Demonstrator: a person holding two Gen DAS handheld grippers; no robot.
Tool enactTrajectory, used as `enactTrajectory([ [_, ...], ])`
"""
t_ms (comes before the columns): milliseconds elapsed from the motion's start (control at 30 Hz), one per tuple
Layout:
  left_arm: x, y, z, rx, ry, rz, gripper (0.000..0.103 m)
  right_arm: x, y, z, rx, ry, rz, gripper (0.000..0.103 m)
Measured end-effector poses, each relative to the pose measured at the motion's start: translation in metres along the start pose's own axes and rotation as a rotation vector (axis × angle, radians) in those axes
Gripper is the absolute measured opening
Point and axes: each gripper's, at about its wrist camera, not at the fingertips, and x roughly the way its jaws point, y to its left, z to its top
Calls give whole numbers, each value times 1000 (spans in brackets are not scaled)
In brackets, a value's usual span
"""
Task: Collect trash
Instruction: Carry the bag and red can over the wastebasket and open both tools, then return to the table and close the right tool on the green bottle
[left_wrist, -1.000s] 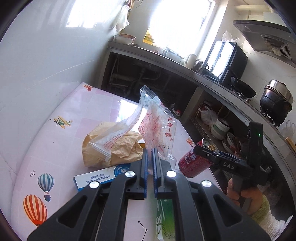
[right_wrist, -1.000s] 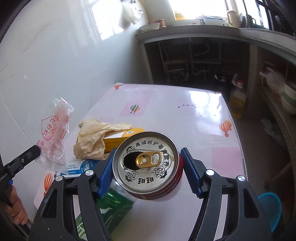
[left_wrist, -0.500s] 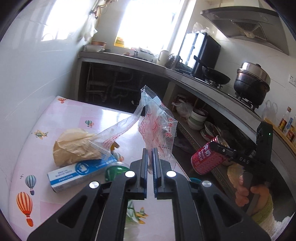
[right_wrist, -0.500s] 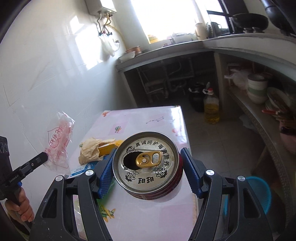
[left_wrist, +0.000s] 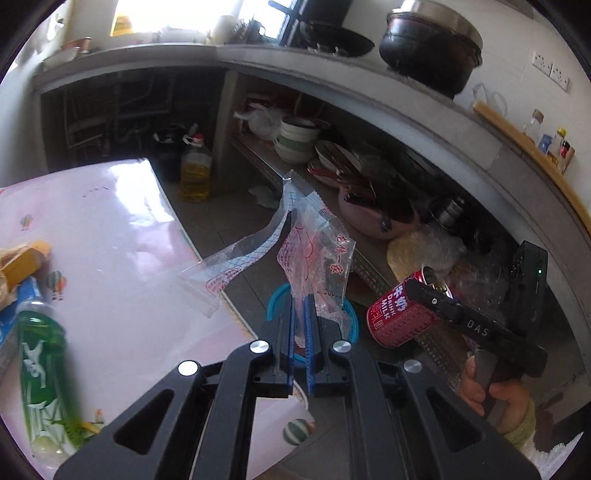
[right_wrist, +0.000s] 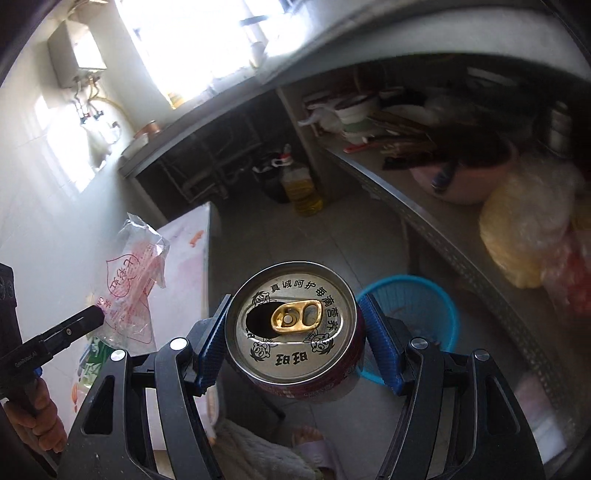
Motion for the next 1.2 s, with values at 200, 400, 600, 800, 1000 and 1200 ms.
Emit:
enactTrajectory([
  [200, 109, -31, 7, 45, 233, -13, 4, 32, -63, -25, 135, 87, -69, 64],
  [400, 198, -47, 11, 71, 371, 19, 5, 82, -109, -29, 240, 173, -105, 64],
  [600, 233, -54, 29, 48, 370, 25, 36, 131, -140, -17, 324, 181, -98, 76],
  [800, 205, -41, 31, 39, 318, 30, 50, 147, -156, -28, 398, 216, -146, 78],
  [1000, 149, -24, 26, 5, 257, 22, 61, 124, -144, -39, 359, 204, -141, 78],
  [1200, 73, -1, 15, -41, 145, 40, 65, 94, -122, -38, 310, 181, -86, 80],
])
